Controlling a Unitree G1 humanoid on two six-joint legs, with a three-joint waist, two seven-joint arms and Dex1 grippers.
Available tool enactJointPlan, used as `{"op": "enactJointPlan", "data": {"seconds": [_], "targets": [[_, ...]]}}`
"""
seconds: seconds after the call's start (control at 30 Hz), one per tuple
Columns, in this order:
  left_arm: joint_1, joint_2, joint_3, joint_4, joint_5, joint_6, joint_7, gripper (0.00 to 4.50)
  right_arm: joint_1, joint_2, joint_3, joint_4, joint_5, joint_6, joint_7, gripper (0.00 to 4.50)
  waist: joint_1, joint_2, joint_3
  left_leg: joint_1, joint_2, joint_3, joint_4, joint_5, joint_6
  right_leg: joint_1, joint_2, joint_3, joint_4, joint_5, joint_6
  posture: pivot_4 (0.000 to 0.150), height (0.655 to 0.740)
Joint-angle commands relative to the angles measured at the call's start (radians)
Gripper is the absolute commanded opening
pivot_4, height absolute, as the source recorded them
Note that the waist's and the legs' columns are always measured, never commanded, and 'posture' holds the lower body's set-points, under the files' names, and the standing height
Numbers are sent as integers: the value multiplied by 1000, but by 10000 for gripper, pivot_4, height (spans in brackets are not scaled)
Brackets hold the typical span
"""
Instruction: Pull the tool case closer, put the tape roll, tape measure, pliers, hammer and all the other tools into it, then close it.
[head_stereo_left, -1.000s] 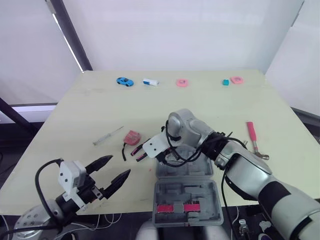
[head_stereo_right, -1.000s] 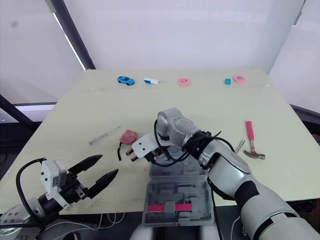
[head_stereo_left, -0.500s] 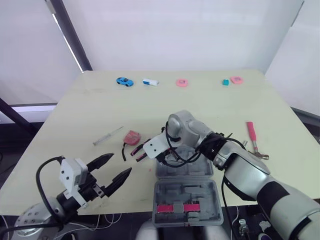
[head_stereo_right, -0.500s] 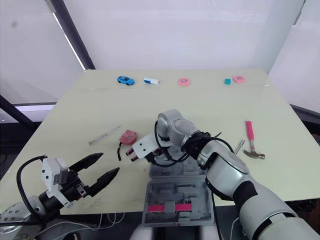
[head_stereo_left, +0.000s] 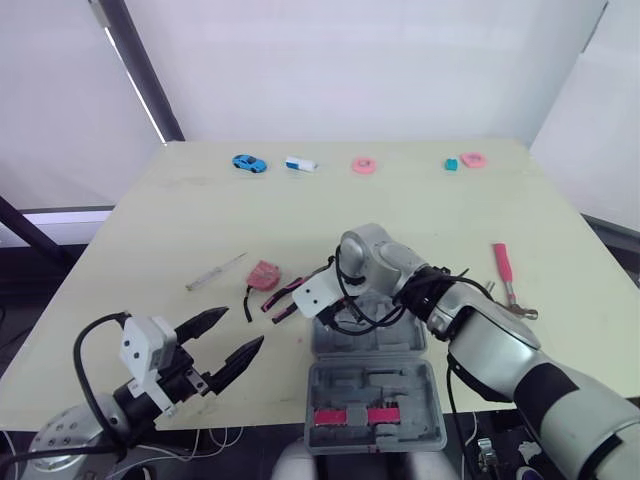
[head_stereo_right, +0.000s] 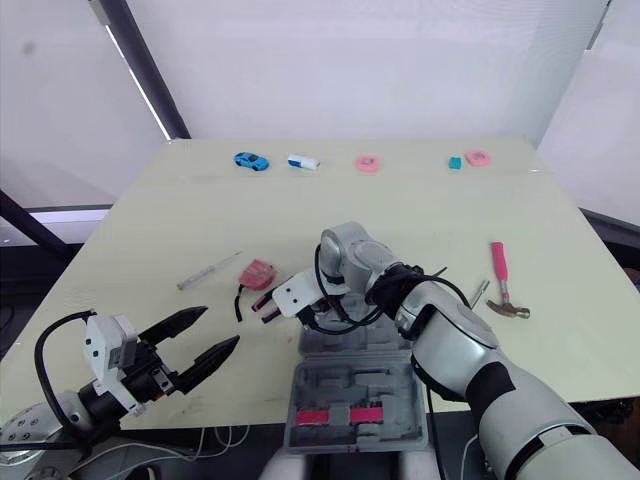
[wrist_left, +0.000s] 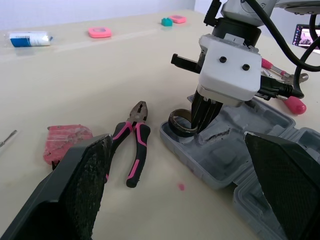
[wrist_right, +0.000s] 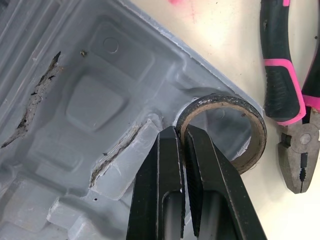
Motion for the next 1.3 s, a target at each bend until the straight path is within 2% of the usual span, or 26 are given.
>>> {"op": "enactJointPlan", "data": {"seconds": [0.03,0.07,0.13,0.27,0.3,0.33,0.57,0.77,0.9,1.03,1.17,1.3], "targets": [[-2,11,15,-39,-12,-2,2,45000,-6,5,-4,-14,-3,-12,-7,7427,0,0,0,0,0,0,0,0,0,0,0,0,0,0,0,1500,7400],[-2,11,14,-40,-11,-2,3,45000,-6,6,-5,-14,-3,-13,-10,9790,0,0,0,0,0,0,0,0,0,0,0,0,0,0,0,1500,7400],[-4,13,11,-39,-7,-2,3,45000,-6,7,-5,-12,-4,-16,-16,18610,0,0,0,0,0,0,0,0,0,0,0,0,0,0,0,1500,7400],[-5,14,8,-36,-2,-4,1,45000,-9,14,-6,-5,-4,-22,-28,40345,0,0,0,0,0,0,0,0,0,0,0,0,0,0,0,1500,7400],[-5,16,6,-35,0,-3,-1,45000,-9,14,-8,-5,-4,-22,-31,44024,0,0,0,0,0,0,0,0,0,0,0,0,0,0,0,1500,7400],[-6,17,5,-33,1,-4,-2,45000,-10,15,-11,-6,-2,-21,-32,44675,0,0,0,0,0,0,0,0,0,0,0,0,0,0,0,1500,7400],[-15,22,5,-21,4,-5,-11,45000,-8,-25,-53,-90,39,27,20,44675,0,0,0,0,0,0,0,0,0,0,0,0,0,0,0,1500,7400],[-26,27,7,-7,6,-7,-28,45000,49,-92,-188,-270,166,187,66,44675,1,0,0,-1,0,-1,-1,0,0,-1,0,0,0,0,0,1500,7400],[-48,35,6,14,9,-10,-40,45000,131,-100,-327,-336,294,323,20,44675,2,-1,0,-1,0,-1,-1,0,0,0,0,-1,0,0,0,1500,7400],[-69,55,13,44,5,-4,-63,45000,207,-122,-383,-354,348,340,-52,44675,1,-1,0,-1,-1,0,-1,0,0,0,0,0,0,0,0,1500,7400],[-101,85,4,84,2,5,-97,45000,280,-120,-429,-352,389,323,-146,27886,0,-1,0,-1,-1,-1,-1,0,0,-1,0,0,0,0,0,1500,7400],[-133,97,2,117,0,11,-114,45000,347,-99,-455,-381,447,304,-201,27886,-2,-1,0,-1,0,0,-1,0,0,-1,1,0,0,0,1,1500,7400]]}}
